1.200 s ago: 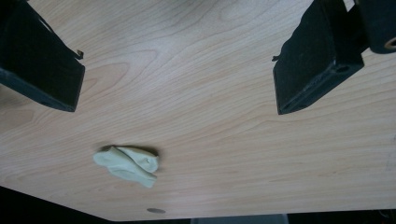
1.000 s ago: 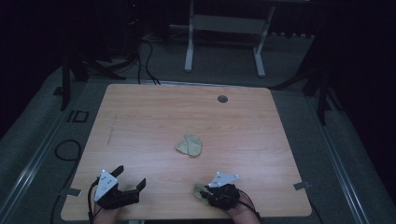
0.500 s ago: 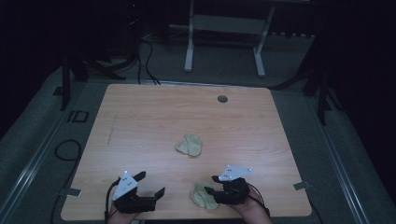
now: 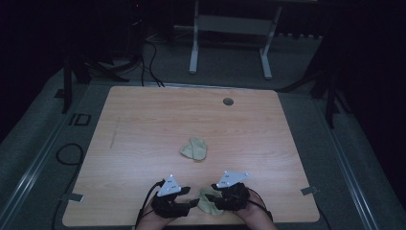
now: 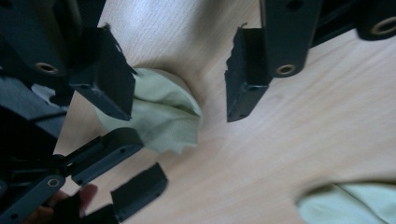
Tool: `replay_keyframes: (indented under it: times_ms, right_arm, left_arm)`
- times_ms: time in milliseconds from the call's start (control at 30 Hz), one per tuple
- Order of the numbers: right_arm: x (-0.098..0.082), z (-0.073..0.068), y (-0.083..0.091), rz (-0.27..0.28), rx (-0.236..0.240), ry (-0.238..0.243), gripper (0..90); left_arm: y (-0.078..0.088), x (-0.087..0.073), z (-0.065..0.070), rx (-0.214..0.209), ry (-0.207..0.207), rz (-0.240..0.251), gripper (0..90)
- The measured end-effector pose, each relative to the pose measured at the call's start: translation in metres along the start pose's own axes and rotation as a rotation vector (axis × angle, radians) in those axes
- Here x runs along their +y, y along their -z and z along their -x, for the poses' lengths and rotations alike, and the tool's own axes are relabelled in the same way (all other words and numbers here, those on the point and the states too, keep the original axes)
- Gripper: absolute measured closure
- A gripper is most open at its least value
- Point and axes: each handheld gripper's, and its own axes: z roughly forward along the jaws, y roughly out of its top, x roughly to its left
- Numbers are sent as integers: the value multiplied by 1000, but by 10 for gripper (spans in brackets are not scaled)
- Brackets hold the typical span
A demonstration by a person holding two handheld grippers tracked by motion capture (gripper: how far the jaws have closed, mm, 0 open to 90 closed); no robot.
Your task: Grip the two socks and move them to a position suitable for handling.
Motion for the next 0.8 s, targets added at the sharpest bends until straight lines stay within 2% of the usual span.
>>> replay_keyframes:
  times_ms: [100,200,300,333,400,433,467,500,533,567,633,800]
  right_arm:
    - [-3,2,-7,-19,-3,3,569]
    - [-7,2,-11,-31,-5,14,580]
    - [-9,3,-14,-35,-8,14,610]
    - [-9,3,-14,-35,-8,14,610]
    - [-11,4,-15,-30,-8,10,686]
    - [-11,4,-15,-30,-8,10,686]
    - [-12,4,-15,-27,-12,13,724]
    - [-12,4,-14,-25,-13,15,776]
    - [-12,2,-13,-22,-18,20,827]
    - [-12,2,-13,-22,-18,20,827]
    - [-11,2,-12,-18,-25,27,835]
    - [-2,-2,14,56,-45,28,839]
  left_arm:
    - [-10,2,1,12,-12,-45,526]
    - [-16,2,4,22,-58,-66,569]
    - [-20,3,4,34,-62,-86,600]
    - [-20,3,4,34,-62,-86,639]
    - [-23,3,5,31,-69,-98,689]
    - [-23,3,5,31,-69,-98,728]
    - [-23,3,5,36,-71,-102,728]
    - [-24,3,6,39,-69,-105,767]
    - [-25,2,6,37,-60,-99,855]
    - [-25,2,6,37,-60,-99,877]
    - [-26,3,8,47,-72,-90,877]
    - [-21,7,9,71,-71,-64,889]
